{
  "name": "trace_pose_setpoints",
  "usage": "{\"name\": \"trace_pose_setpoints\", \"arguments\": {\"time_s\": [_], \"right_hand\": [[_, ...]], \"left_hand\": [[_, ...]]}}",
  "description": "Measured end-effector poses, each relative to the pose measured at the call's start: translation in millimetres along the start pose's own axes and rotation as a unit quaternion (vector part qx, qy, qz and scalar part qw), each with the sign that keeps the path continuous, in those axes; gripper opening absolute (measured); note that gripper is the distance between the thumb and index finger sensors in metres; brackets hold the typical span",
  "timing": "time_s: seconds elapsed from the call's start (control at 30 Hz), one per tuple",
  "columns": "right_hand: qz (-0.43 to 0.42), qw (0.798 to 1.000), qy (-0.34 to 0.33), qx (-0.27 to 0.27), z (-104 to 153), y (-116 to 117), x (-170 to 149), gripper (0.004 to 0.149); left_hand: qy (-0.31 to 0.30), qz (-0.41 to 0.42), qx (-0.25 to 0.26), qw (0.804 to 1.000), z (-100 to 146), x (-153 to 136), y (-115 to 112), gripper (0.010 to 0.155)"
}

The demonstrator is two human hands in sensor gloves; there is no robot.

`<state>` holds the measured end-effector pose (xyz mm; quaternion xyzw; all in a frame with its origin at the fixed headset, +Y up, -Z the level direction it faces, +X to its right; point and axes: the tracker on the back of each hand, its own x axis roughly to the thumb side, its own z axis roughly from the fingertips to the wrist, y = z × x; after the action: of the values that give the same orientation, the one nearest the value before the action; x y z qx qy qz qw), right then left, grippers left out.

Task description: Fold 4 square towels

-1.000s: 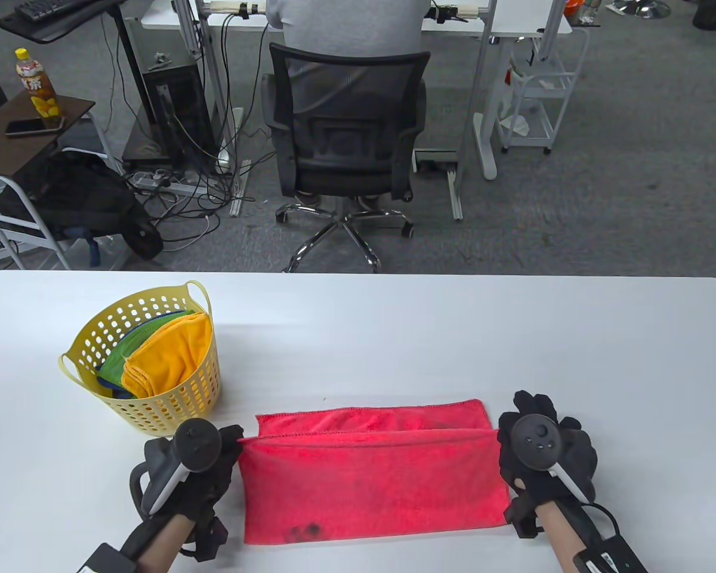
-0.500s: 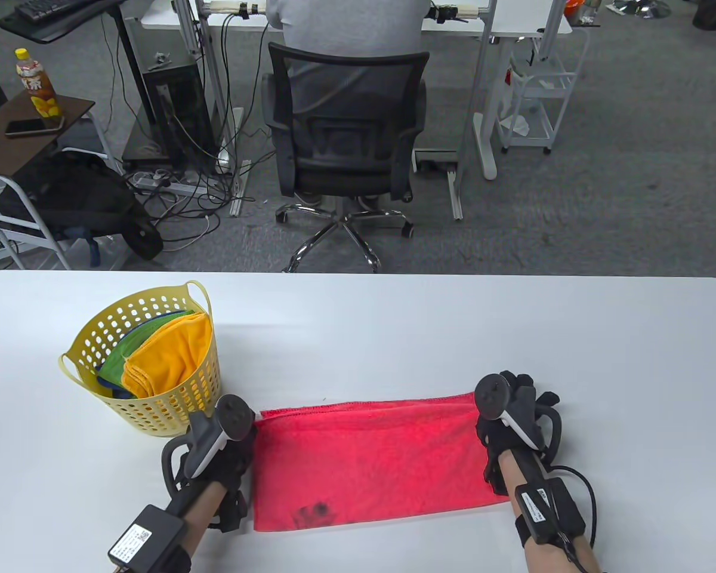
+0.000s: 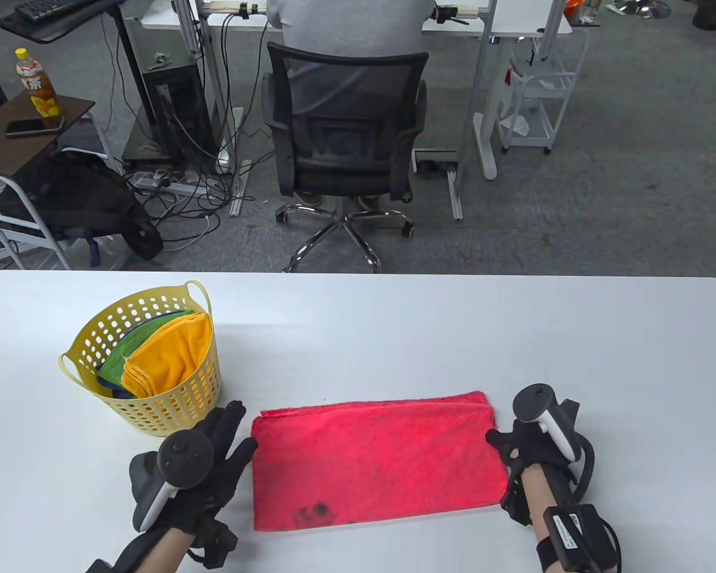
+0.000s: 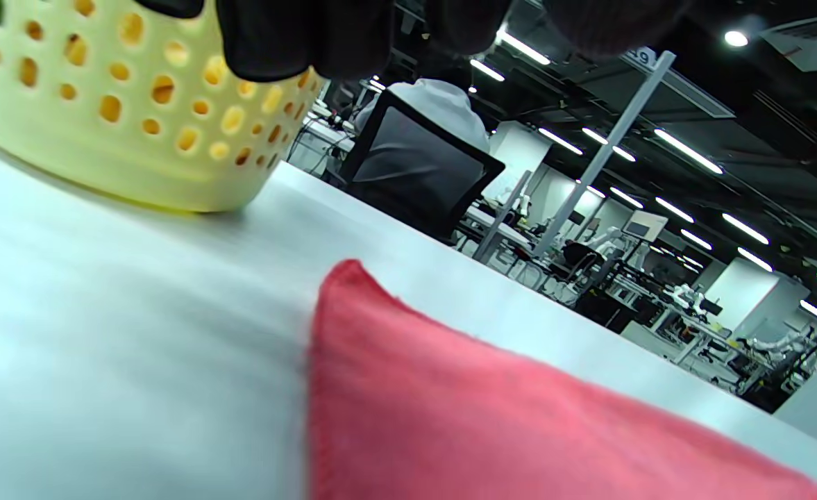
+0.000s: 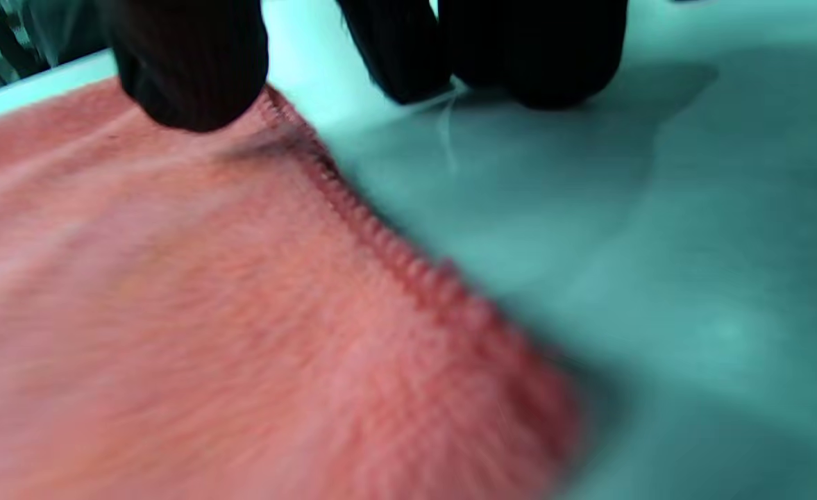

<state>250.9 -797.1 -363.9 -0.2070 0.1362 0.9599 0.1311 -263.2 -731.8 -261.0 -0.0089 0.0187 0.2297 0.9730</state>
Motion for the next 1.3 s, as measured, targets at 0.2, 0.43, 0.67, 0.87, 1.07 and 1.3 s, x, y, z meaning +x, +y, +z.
{"name": "trace_pose_setpoints", "arguments": {"time_s": [0.2,0.43,0.67,0.87,1.07,1.3], "right_hand": [[-0.050,0.999,0.001,0.021,2,10,23,0.054],[-0.138,0.988,-0.045,0.061,0,2,20,0.041],[-0.162,0.983,-0.090,0.012,14,-15,8,0.042],[-0.169,0.975,-0.138,-0.029,42,-39,30,0.042],[-0.190,0.964,-0.183,-0.035,83,-42,92,0.042],[-0.149,0.967,-0.203,-0.027,129,-18,180,0.042]], "left_hand": [[0.003,-0.019,0.013,1.000,4,-19,-14,0.070],[-0.009,-0.024,0.021,0.999,3,-25,-11,0.065],[-0.032,-0.002,-0.013,0.999,0,-29,-14,0.064],[-0.042,0.007,-0.015,0.999,-1,-31,-11,0.064],[-0.049,0.006,-0.026,0.998,0,-30,-12,0.064],[-0.059,0.008,-0.011,0.998,3,-28,-6,0.066]]}}
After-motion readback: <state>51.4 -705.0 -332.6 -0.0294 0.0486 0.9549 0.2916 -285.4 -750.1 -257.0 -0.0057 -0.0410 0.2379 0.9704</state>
